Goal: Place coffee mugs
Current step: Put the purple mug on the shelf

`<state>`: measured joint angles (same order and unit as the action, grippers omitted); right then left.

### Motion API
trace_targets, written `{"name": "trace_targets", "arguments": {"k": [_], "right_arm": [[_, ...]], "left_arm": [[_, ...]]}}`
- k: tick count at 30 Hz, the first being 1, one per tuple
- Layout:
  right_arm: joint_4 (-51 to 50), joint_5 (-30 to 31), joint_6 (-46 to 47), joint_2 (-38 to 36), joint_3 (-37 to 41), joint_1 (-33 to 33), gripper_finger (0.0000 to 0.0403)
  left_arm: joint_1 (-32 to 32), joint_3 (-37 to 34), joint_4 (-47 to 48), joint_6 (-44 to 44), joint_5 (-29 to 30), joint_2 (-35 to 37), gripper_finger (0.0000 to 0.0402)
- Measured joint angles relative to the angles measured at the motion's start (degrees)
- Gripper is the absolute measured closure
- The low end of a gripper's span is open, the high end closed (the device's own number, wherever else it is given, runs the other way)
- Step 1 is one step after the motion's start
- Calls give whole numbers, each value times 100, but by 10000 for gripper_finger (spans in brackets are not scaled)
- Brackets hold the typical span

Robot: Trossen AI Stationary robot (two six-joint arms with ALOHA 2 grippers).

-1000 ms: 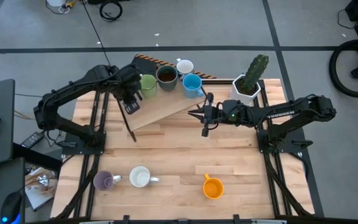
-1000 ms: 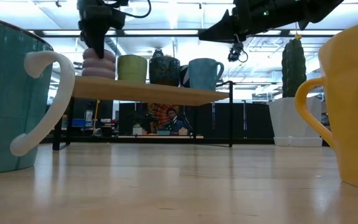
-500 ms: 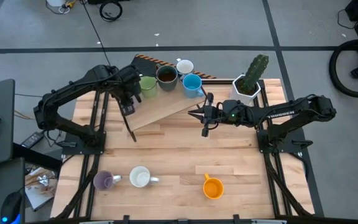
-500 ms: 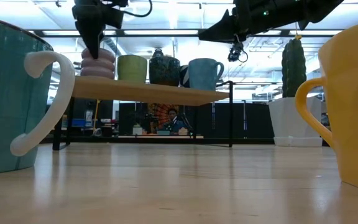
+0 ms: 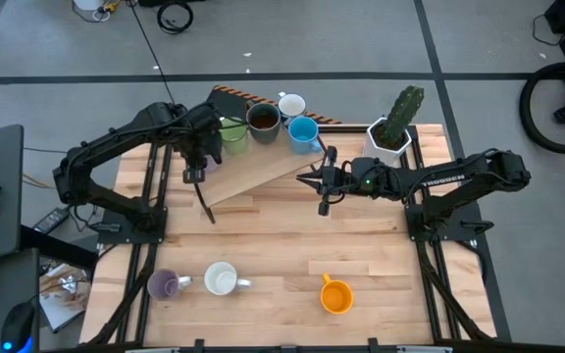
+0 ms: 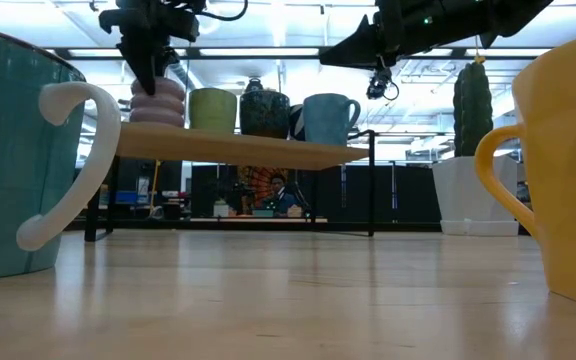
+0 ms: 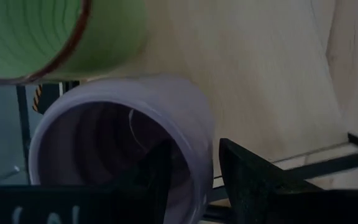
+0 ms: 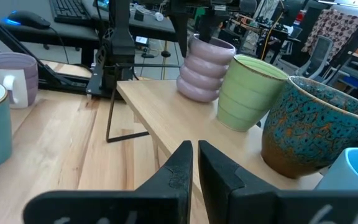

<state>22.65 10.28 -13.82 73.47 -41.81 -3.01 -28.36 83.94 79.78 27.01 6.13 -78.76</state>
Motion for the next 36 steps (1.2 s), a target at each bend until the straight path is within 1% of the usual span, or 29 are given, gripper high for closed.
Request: {"name": "trace_targets", "arguments": {"k": [5, 14, 25, 28, 36], "right_arm": [[-2, 0, 0, 2, -1, 0, 372], [-2, 0, 0, 0, -1, 0, 372], [-1, 0, -2, 1, -1, 0, 372], [-2, 0, -2, 0, -1, 0, 372], [0, 0, -3, 0, -1, 0, 372]], "left_arm": [[0, 0, 70, 507, 3, 0, 260], [0, 0, 158, 1043, 22, 0, 260], [0, 0, 204, 2395, 23, 0, 261], [1, 0, 223, 2641, 21, 0, 261], [214, 0, 316, 3402, 41, 0, 261]]}}
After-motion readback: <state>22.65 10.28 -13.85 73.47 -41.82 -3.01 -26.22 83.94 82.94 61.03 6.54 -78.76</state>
